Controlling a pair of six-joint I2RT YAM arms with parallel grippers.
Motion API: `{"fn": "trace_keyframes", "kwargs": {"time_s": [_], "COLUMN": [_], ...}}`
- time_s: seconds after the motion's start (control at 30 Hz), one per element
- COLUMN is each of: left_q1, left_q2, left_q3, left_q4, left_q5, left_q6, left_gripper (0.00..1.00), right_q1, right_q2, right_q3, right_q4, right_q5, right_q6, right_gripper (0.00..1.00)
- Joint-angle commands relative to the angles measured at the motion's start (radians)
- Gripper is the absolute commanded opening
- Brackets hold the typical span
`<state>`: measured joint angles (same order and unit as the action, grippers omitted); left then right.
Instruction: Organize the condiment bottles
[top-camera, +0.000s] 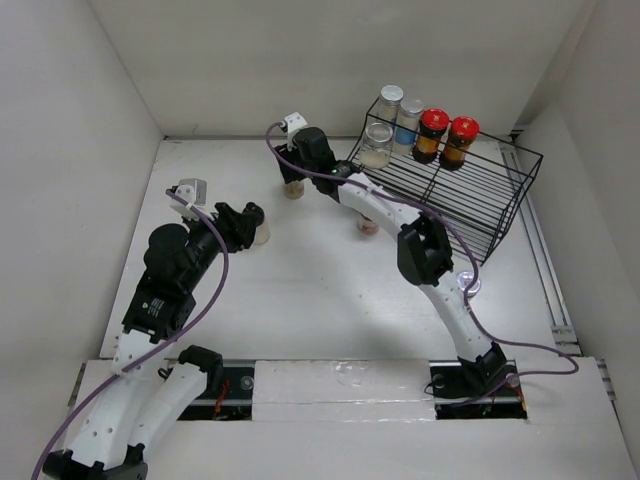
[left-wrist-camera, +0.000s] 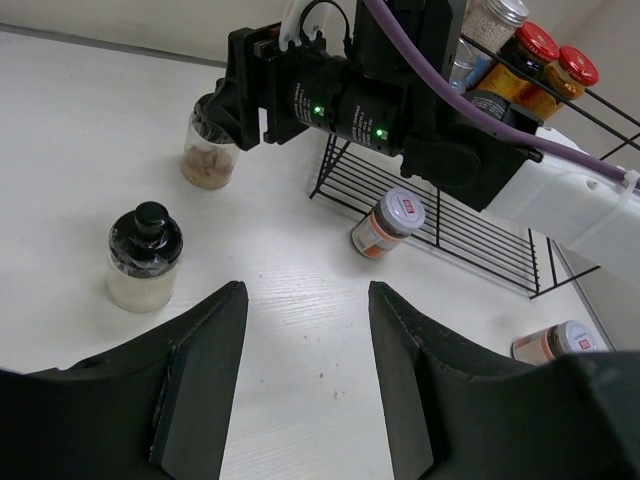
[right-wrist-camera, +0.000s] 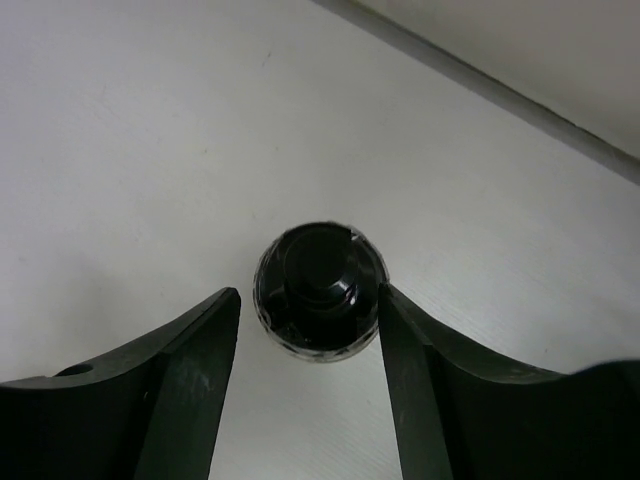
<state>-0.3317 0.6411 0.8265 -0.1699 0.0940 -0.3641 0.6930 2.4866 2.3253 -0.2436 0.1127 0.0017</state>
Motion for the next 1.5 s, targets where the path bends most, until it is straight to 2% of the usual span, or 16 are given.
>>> {"fn": "trace_keyframes", "kwargs": {"time_s": [0.0,0.13,0.17,0.2,0.27,0.5,0.57,0.6,0.67,0.77,0.83,0.87,0.93,1.0,1.17,1.47], "left_q1": [0.005,0.005,0.005,0.005,0.005,0.005,0.005,0.005,0.005,0.005,0.005,0.005,0.005,0.005,0.005,0.005], "left_q2": [-0.001,-0.001,0.008,0.008,0.008,0.008,0.008,0.008,0.008,0.008,0.017,0.017,0.017,0.017,0.017,0.008], "left_q3": [-0.003,-0.003,-0.003,-0.003,-0.003,-0.003,-0.003,-0.003,-0.003,-0.003,-0.003,-0.003,-0.003,-0.003,-0.003,-0.003], "left_q4": [0.030,0.030,0.030,0.030,0.030,0.030,0.030,0.030,0.030,0.030,0.030,0.030,0.030,0.030,0.040,0.040], "left_q5": [0.003,0.003,0.003,0.003,0.003,0.003,0.003,0.003,0.003,0.003,0.012,0.012,0.012,0.012,0.024,0.006], "left_q6": [0.008,0.008,0.008,0.008,0.008,0.017,0.017,0.017,0.017,0.017,0.017,0.017,0.017,0.017,0.017,0.017], "left_gripper": [0.48,0.48,0.48,0.48,0.48,0.48,0.48,0.48,0.48,0.48,0.48,0.48,0.48,0.48,0.48,0.48], "right_q1": [-0.010,-0.010,-0.010,-0.010,-0.010,-0.020,-0.020,-0.020,-0.020,-0.020,-0.029,-0.029,-0.029,-0.029,0.025,-0.003], "right_q2": [0.030,0.043,0.052,0.061,0.073,0.101,0.112,0.112,0.139,0.140,0.140,0.140,0.140,0.072,-0.204,-0.865], "right_q3": [0.052,0.052,0.052,0.066,0.080,0.094,0.103,0.103,0.146,0.135,0.135,0.144,0.129,0.027,-0.318,-0.768], "right_q4": [0.087,0.116,0.116,0.127,0.127,0.170,0.185,0.185,0.185,0.220,0.239,0.239,0.248,0.288,0.475,0.465], "right_q5": [0.001,0.010,0.010,0.010,0.010,0.019,0.030,0.030,0.021,0.030,0.030,0.030,0.019,0.019,-0.010,-0.068], "right_q6": [0.037,0.037,0.037,0.037,0.037,0.046,0.046,0.046,0.055,0.055,0.055,0.055,0.055,0.055,0.055,0.064], "right_gripper": [0.63,0.63,0.51,0.46,0.44,0.49,0.60,0.60,0.49,0.45,0.36,0.27,0.20,0.12,0.10,0.06]}}
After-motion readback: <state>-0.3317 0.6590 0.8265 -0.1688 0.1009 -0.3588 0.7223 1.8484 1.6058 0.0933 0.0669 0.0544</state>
